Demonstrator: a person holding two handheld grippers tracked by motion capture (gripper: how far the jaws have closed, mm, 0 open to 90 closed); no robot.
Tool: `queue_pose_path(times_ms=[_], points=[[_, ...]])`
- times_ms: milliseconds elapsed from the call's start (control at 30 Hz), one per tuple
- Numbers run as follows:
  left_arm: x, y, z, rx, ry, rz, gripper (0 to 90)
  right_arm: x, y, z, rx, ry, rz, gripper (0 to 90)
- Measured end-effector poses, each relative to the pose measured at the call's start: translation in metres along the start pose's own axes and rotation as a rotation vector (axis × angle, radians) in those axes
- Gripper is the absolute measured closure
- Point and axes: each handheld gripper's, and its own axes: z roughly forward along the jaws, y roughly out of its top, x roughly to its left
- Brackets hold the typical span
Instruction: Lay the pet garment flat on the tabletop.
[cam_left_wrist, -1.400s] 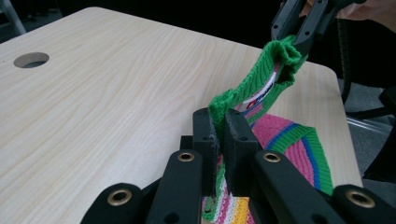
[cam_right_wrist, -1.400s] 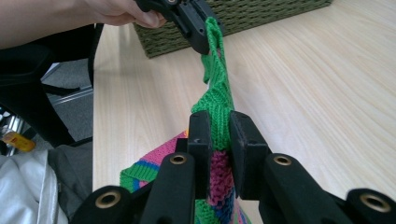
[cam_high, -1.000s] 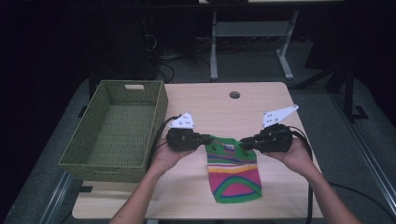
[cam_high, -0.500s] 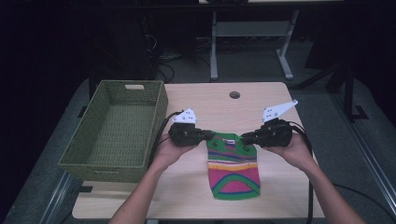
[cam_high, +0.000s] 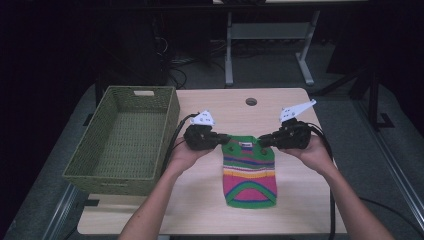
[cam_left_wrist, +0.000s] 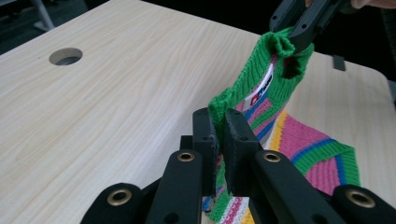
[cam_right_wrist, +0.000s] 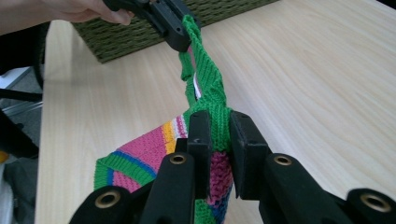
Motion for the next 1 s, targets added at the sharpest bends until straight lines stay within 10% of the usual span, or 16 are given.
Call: queue_pose_path(times_ms=[133, 167, 367, 1000], points=[[0.008, 0.004, 0.007, -0.014, 0.042, -0.011, 84.3, -0.011, 0.004, 0.0, -0.014, -0.033, 0.008, 78.7], [0.015, 0.008, 0.012, -0.035, 0.11, -0.043, 78.5, -0.021, 0.009, 0.003, -0.031, -0.103, 0.023, 73.8], [0.026, 0.006, 0.012, -0.046, 0.146, -0.122, 60.8, -0.051, 0.002, 0.01, -0.025, -0.258, 0.148, 52.8], [0.011, -0.031, 0.013, -0.014, 0.114, -0.169, 51.8, -0.057, -0.042, 0.008, -0.02, -0.184, 0.264, 46.5]])
